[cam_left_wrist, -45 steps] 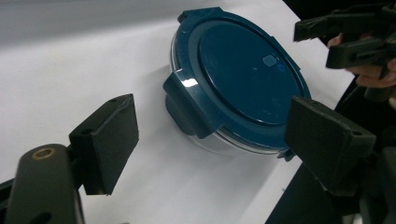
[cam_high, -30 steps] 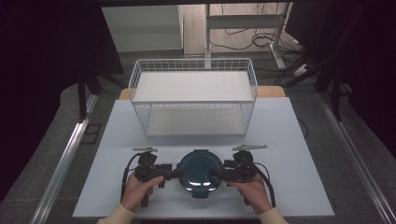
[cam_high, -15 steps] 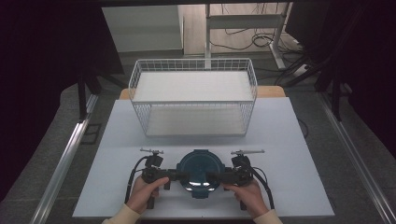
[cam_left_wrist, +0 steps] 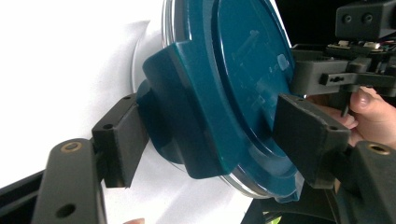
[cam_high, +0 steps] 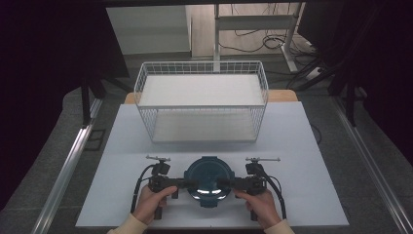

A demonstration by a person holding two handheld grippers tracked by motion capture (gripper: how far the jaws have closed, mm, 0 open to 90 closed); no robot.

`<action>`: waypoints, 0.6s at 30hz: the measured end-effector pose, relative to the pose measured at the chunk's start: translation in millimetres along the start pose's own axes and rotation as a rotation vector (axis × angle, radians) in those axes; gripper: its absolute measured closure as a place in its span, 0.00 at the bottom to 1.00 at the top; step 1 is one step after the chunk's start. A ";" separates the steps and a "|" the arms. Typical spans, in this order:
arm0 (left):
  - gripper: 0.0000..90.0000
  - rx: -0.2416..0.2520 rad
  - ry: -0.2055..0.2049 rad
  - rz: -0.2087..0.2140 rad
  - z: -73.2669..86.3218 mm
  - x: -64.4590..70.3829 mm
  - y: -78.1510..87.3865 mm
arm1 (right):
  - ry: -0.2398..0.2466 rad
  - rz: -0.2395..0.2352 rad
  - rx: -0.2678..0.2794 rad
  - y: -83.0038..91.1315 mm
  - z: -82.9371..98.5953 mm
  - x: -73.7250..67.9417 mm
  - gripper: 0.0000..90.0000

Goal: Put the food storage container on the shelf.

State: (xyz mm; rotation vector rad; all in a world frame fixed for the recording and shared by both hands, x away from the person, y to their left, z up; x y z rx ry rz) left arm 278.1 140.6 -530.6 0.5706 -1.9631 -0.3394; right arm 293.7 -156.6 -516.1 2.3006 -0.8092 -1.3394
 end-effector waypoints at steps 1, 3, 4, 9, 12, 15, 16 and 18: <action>0.35 0.003 -0.003 0.002 0.3 0.2 1.1 | 0.002 -0.005 0.005 1.9 0.0 -0.4 0.31; 0.36 0.007 -0.014 0.001 1.5 2.2 3.1 | 0.002 -0.006 0.004 3.4 0.0 -1.0 0.32; 0.37 0.009 -0.019 0.001 2.0 3.4 4.1 | 0.003 -0.008 0.009 4.7 0.3 -1.5 0.33; 0.42 0.024 -0.040 0.006 6.1 8.1 10.4 | 0.040 -0.023 0.021 12.1 2.8 -5.1 0.38; 0.45 0.044 -0.060 -0.004 8.6 12.4 15.7 | 0.064 -0.032 0.046 16.3 4.3 -8.4 0.42; 0.47 0.063 -0.092 -0.027 9.7 17.4 21.2 | 0.137 -0.027 0.040 17.5 5.3 -15.5 0.42; 0.47 0.069 -0.121 -0.039 10.1 20.9 24.6 | 0.185 -0.024 0.039 17.2 5.9 -20.3 0.42; 0.47 0.072 -0.126 -0.040 10.1 22.0 25.9 | 0.197 -0.027 0.040 17.7 5.8 -21.8 0.42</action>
Point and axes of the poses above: each handheld gripper's, and its own axes: y roughly backward along the jaws, z roughly out of its underside, x roughly to its right, the point moved 1 cm from there along -y, roughly forward along the jaws, and after that the axes turned 2 degrees about x, right-handed, at the moved point
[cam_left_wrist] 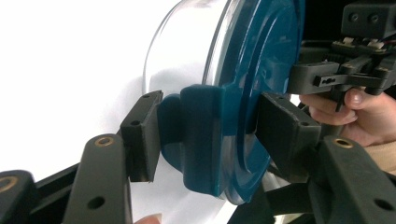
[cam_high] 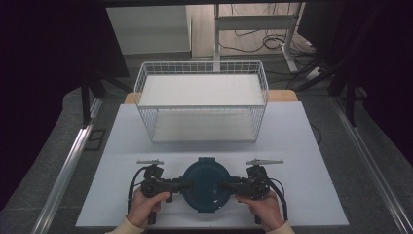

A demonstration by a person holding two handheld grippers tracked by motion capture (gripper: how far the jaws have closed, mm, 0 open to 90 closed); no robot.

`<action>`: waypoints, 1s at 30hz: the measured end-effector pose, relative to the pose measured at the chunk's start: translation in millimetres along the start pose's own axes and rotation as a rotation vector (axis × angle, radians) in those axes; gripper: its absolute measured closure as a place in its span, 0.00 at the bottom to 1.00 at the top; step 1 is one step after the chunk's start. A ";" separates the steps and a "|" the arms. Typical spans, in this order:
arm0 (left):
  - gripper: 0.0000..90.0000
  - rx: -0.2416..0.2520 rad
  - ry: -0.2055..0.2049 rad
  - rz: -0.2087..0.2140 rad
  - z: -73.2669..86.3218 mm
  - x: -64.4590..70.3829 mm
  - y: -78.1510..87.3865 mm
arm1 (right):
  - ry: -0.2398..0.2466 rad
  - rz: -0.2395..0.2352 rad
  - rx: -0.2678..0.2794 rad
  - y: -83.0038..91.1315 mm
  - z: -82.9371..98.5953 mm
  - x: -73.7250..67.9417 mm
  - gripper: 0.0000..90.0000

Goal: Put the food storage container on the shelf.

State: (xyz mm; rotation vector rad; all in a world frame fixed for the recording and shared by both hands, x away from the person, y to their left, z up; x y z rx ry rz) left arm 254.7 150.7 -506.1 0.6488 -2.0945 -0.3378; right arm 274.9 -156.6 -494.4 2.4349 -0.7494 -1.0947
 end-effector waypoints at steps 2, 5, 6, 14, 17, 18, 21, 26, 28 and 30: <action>0.48 0.015 -0.014 0.006 -0.7 3.7 3.8 | 0.026 -0.009 0.019 2.5 -1.9 -2.3 0.42; 0.48 0.024 -0.039 0.009 -1.7 9.3 7.3 | 0.056 -0.016 0.037 7.1 -4.0 -5.7 0.42; 0.49 0.024 -0.039 0.009 -1.7 9.3 7.3 | 0.056 -0.016 0.037 7.1 -4.0 -5.7 0.42; 0.49 0.060 -0.105 0.002 -4.0 26.3 17.0 | 0.148 -0.016 0.082 20.3 -9.1 -19.6 0.42; 0.49 0.064 -0.125 -0.001 -4.6 29.9 19.6 | 0.163 -0.016 0.088 22.5 -10.0 -21.9 0.42; 0.49 0.065 -0.137 -0.002 -5.2 32.3 21.7 | 0.181 -0.017 0.095 24.7 -11.0 -24.8 0.42; 0.49 0.069 -0.149 0.003 -6.4 34.2 24.5 | 0.193 -0.020 0.101 26.3 -12.0 -27.2 0.42; 0.49 0.081 -0.172 0.001 -7.8 39.5 29.7 | 0.222 -0.021 0.119 29.9 -14.1 -33.3 0.42; 0.50 0.085 -0.174 0.003 -8.0 40.4 30.2 | 0.226 -0.021 0.123 31.0 -14.6 -34.6 0.42; 0.50 0.086 -0.176 0.004 -8.3 41.0 30.7 | 0.229 -0.020 0.122 31.5 -14.8 -35.0 0.42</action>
Point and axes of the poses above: each handheld gripper's, and its own axes: y roughly backward along the jaws, z roughly out of its underside, x roughly to its right, the point moved 1 cm from there along -y, roughly forward along the jaws, and after that the axes turned 2 degrees about x, right-handed, at the moved point
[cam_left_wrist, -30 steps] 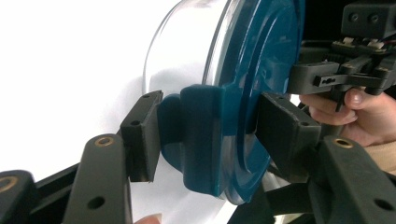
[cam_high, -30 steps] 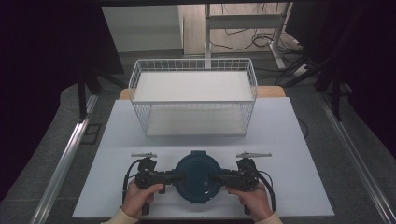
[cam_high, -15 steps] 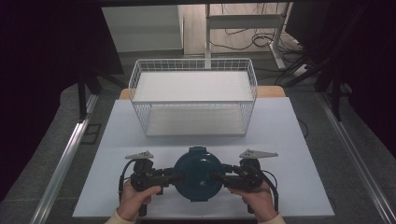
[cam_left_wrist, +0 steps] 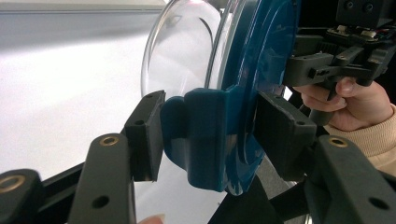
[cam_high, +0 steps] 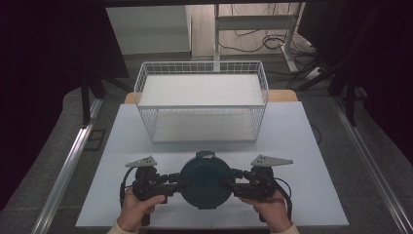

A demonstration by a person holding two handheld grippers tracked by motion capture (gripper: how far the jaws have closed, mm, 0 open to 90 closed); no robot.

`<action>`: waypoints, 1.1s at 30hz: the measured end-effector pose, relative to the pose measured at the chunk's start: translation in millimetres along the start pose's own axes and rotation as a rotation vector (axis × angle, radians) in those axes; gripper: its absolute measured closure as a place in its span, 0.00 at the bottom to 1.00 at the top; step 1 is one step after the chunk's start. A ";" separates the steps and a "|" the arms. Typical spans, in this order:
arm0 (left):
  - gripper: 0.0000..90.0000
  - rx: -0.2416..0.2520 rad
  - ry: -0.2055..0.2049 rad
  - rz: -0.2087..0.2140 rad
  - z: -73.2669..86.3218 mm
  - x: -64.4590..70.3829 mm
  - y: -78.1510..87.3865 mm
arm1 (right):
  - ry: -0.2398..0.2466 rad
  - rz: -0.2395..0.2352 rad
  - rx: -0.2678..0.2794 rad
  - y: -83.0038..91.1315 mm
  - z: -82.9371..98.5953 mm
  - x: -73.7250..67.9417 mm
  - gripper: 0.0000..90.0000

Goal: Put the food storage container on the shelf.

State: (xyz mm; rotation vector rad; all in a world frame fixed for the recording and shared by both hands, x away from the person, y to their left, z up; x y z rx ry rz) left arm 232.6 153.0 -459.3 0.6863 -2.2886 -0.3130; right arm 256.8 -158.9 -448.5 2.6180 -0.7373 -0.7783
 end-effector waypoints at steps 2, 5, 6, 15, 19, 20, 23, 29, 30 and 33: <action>0.50 0.003 -0.006 -0.001 -1.2 1.6 1.0 | 0.008 0.001 0.005 1.3 -1.5 -1.5 0.42; 0.50 0.011 -0.014 0.000 -3.5 3.8 2.6 | 0.019 0.002 0.011 2.7 -3.8 -3.0 0.43; 0.50 0.011 -0.014 0.000 -3.5 3.8 2.6 | 0.019 0.002 0.011 2.7 -3.8 -3.0 0.43; 0.50 0.037 -0.048 -0.006 -12.4 10.9 8.9 | 0.055 0.007 0.040 7.9 -13.9 -9.9 0.43; 0.50 0.040 -0.057 -0.009 -15.8 12.9 9.7 | 0.062 0.007 0.042 9.3 -17.1 -10.7 0.43; 0.50 0.040 -0.062 -0.009 -16.8 13.2 9.9 | 0.062 0.006 0.045 9.6 -17.8 -10.9 0.43; 0.50 0.043 -0.072 -0.011 -19.6 14.2 10.3 | 0.068 0.007 0.050 10.6 -19.8 -11.1 0.43; 0.50 0.057 -0.091 -0.017 -26.1 18.1 12.5 | 0.078 0.007 0.063 12.8 -26.0 -12.4 0.43; 0.50 0.057 -0.091 -0.017 -26.1 18.1 12.5 | 0.078 0.007 0.063 12.8 -26.0 -12.4 0.43; 0.50 0.060 -0.094 -0.015 -28.5 18.7 13.0 | 0.090 0.009 0.063 14.1 -29.2 -12.8 0.43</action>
Point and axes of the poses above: each handheld gripper's, and its own axes: y roughly backward along the jaws, z roughly out of its underside, x roughly to its right, the point moved 1 cm from there along -y, roughly forward along the jaws, and after that the axes turned 2 degrees about x, right-handed, at the moved point
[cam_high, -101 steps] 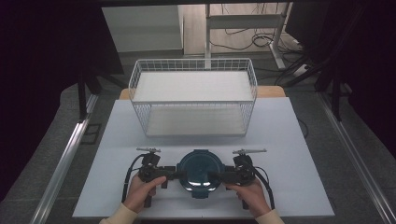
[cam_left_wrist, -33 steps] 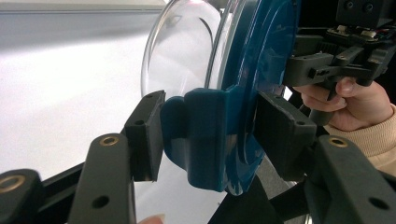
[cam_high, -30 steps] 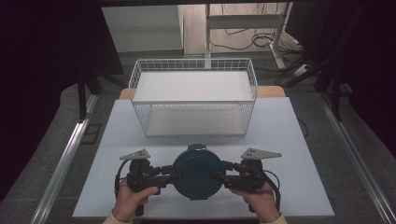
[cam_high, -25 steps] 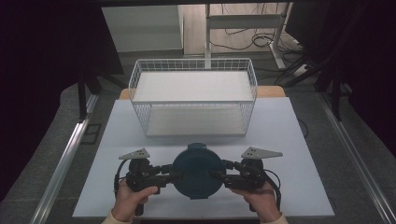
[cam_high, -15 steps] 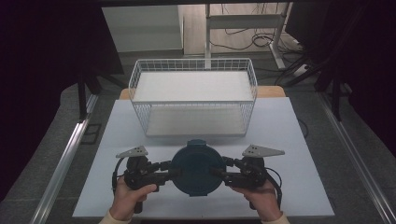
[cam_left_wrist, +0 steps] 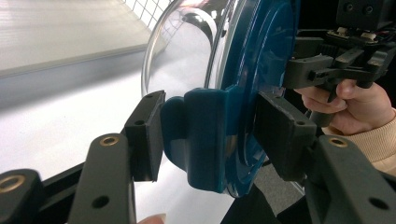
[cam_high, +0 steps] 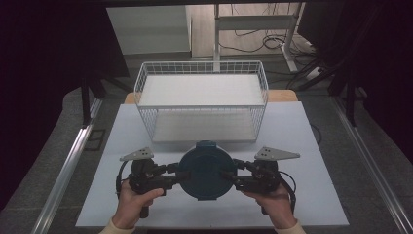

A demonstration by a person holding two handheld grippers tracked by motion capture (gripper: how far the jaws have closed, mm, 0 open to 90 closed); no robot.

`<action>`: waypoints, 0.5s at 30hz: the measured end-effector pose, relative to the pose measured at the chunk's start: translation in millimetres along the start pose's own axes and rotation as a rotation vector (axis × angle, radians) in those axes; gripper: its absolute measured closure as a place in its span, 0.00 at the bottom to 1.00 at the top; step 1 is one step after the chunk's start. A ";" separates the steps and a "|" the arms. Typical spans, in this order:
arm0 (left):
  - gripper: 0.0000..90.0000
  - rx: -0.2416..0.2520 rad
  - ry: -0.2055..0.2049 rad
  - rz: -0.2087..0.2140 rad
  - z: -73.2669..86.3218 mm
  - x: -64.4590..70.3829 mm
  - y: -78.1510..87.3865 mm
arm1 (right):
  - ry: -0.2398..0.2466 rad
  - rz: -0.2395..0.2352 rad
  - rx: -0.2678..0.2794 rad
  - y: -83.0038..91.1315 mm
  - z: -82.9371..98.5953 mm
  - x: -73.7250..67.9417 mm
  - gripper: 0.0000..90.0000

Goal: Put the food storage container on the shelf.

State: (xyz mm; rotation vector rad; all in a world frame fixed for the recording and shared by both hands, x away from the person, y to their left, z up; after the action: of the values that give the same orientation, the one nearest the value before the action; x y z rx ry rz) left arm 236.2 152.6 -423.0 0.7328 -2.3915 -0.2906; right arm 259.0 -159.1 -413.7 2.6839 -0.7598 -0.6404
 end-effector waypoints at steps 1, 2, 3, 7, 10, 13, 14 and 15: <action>0.50 0.000 0.000 0.000 -1.0 -0.2 -0.1 | 0.000 0.001 0.000 0.0 -1.1 -0.1 0.43; 0.50 0.001 0.000 0.000 -2.3 -0.5 -0.3 | 0.004 0.001 -0.002 0.0 -2.4 0.2 0.43; 0.50 0.003 0.000 0.000 -4.0 -0.7 -0.2 | 0.008 0.000 -0.004 0.0 -4.1 0.7 0.43; 0.50 0.009 -0.010 -0.004 -10.7 -1.4 0.5 | 0.019 -0.002 -0.001 -1.0 -11.7 2.4 0.43; 0.50 0.012 -0.014 -0.006 -16.6 -2.6 0.3 | 0.020 -0.001 0.005 -2.1 -18.5 5.2 0.43; 0.50 0.012 -0.021 -0.006 -22.2 -3.3 -0.3 | 0.020 -0.002 0.008 -2.4 -21.8 6.7 0.43; 0.50 0.013 -0.023 -0.007 -24.0 -3.3 -0.4 | 0.022 0.000 0.009 -2.2 -23.4 7.3 0.43; 0.50 0.012 -0.024 -0.007 -25.7 -3.1 -0.4 | 0.021 -0.001 0.012 -2.0 -26.3 8.0 0.43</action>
State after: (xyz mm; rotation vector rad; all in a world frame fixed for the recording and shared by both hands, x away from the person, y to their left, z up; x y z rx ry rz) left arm 254.3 153.3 -404.5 0.7475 -2.4153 -0.2893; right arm 278.7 -158.1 -394.5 2.6978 -0.7587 -0.6088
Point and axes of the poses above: each handheld gripper's, and its own axes: y roughly backward along the jaws, z roughly out of its underside, x roughly to its right, the point moved 1 cm from there along -y, roughly forward along the jaws, and after that the axes turned 2 degrees about x, right-handed, at the moved point
